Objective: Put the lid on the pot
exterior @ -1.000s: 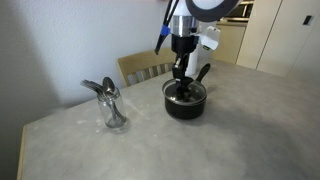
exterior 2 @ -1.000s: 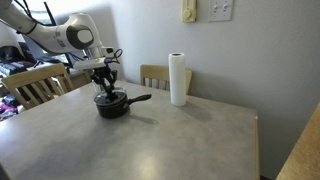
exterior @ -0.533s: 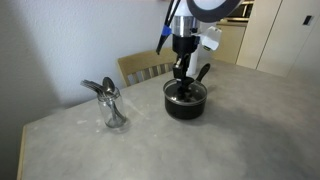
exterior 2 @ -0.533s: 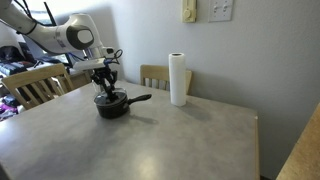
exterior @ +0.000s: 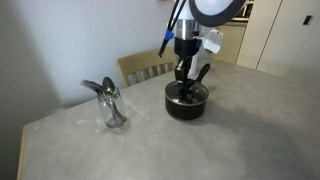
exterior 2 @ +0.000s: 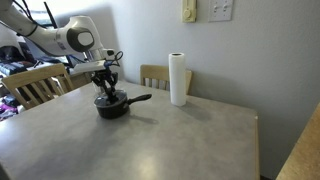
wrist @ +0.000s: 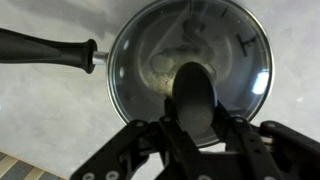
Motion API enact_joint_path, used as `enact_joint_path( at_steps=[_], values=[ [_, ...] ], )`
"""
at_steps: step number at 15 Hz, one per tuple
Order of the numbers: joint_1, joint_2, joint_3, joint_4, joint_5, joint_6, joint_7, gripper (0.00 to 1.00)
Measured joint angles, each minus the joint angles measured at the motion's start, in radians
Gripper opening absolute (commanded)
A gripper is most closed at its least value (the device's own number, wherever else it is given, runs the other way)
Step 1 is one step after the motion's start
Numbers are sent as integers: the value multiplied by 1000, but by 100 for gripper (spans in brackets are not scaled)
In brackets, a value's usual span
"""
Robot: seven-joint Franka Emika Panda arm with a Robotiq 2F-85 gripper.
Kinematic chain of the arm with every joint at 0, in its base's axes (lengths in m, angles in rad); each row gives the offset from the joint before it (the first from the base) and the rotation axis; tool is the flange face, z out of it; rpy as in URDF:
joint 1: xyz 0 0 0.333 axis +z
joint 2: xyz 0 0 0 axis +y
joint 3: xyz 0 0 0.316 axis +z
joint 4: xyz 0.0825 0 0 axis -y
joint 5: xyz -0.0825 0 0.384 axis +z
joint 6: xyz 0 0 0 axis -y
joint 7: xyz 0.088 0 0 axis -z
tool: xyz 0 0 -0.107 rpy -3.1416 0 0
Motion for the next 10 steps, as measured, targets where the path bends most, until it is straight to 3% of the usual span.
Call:
enact_joint_path(
  at_steps=[1, 6, 10],
  values=[
    [0, 0, 0, -1, 0, 3, 0, 65],
    [0, 0, 0, -2, 0, 9, 0, 98],
    [2, -23, 0, -2, 0, 1, 9, 100]
  ],
)
